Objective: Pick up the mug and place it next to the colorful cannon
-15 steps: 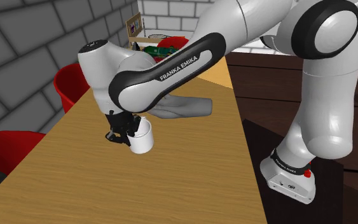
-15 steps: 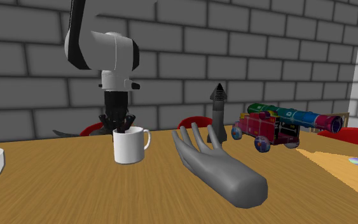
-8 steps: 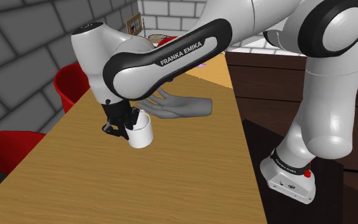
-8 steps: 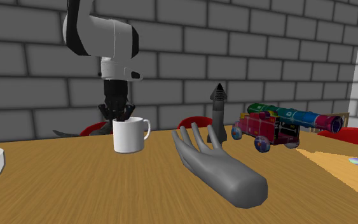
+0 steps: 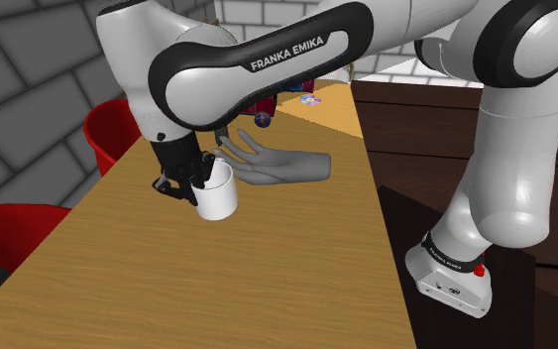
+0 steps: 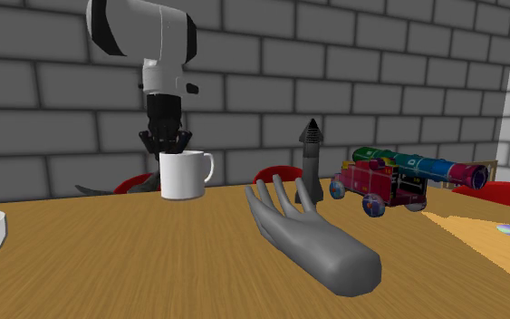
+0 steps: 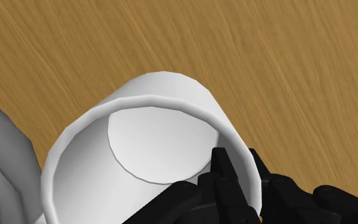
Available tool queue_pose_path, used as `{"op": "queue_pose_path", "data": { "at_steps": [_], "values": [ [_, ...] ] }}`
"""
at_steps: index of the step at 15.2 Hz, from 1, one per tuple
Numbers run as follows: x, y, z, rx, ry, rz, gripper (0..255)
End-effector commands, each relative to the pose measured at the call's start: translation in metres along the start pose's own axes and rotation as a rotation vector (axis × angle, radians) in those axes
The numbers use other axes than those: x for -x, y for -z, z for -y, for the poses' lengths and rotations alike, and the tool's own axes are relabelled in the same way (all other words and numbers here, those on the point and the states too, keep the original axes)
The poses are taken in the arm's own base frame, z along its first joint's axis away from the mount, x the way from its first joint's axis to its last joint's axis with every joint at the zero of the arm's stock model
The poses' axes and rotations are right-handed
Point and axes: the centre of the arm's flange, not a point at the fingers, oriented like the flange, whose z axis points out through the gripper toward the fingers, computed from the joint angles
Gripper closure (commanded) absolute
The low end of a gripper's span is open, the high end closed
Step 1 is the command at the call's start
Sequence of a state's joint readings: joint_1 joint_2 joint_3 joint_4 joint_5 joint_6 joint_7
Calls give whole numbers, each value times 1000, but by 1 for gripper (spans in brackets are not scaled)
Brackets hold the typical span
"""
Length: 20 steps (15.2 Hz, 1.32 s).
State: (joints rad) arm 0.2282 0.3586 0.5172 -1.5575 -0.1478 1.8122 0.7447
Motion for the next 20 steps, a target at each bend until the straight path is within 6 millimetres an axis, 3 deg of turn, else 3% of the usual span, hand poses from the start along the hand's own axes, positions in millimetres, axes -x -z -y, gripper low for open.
{"op": "queue_pose_path", "data": {
  "at_steps": [1, 20],
  "values": [
    [0, 11, 1, 0, 0, 0, 255],
    [7, 111, -1, 0, 0, 0, 255]
  ]
}}
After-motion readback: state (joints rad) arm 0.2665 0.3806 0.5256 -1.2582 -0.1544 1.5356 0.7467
